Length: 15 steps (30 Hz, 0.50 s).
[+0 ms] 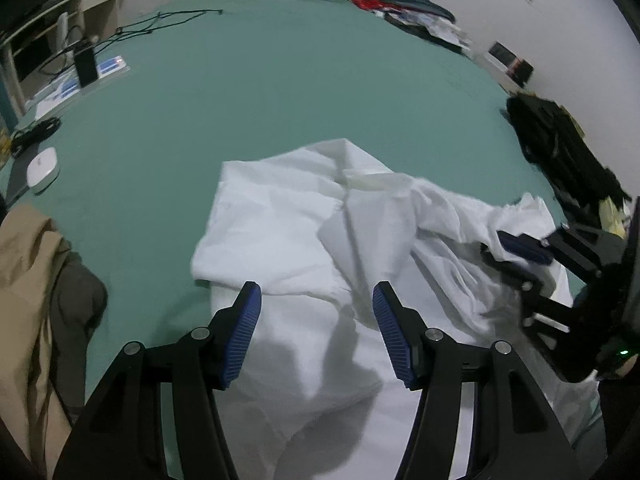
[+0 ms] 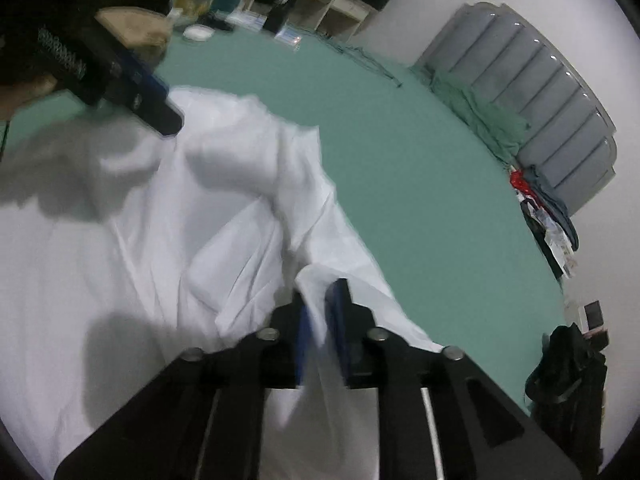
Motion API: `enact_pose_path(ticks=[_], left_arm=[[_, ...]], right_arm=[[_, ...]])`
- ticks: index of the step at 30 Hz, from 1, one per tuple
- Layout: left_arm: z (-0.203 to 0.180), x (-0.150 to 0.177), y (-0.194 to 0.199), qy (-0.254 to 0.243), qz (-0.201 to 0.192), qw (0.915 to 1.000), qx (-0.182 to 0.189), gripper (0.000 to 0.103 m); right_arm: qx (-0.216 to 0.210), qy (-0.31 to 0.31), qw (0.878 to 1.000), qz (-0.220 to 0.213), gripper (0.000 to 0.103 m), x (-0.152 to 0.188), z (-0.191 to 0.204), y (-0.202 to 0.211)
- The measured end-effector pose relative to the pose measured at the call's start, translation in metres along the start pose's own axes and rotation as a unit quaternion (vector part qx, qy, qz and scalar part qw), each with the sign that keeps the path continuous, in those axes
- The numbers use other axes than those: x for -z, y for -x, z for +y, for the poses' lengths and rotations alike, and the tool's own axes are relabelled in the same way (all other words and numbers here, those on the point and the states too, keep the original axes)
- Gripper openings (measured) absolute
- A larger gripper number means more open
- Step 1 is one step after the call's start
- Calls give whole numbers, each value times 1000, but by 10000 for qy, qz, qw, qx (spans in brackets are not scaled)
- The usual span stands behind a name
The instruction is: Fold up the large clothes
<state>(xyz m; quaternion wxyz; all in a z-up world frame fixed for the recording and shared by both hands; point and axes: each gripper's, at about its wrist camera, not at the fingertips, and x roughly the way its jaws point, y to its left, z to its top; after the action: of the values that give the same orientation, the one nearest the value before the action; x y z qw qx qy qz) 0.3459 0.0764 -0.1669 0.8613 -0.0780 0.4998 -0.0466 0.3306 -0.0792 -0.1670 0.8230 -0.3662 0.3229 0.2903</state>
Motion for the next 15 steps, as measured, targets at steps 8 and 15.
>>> enact_pose_path(ticks=[8,15], left_arm=[[0,-2,-12,95,121,9998,-88,61],[7,-15,-3,197,-191,9996,-69,61]], right_arm=[[-176,-336,9991,161,52,14,-9,-6],[-76,-100,9993,-364,58,33,12,21]])
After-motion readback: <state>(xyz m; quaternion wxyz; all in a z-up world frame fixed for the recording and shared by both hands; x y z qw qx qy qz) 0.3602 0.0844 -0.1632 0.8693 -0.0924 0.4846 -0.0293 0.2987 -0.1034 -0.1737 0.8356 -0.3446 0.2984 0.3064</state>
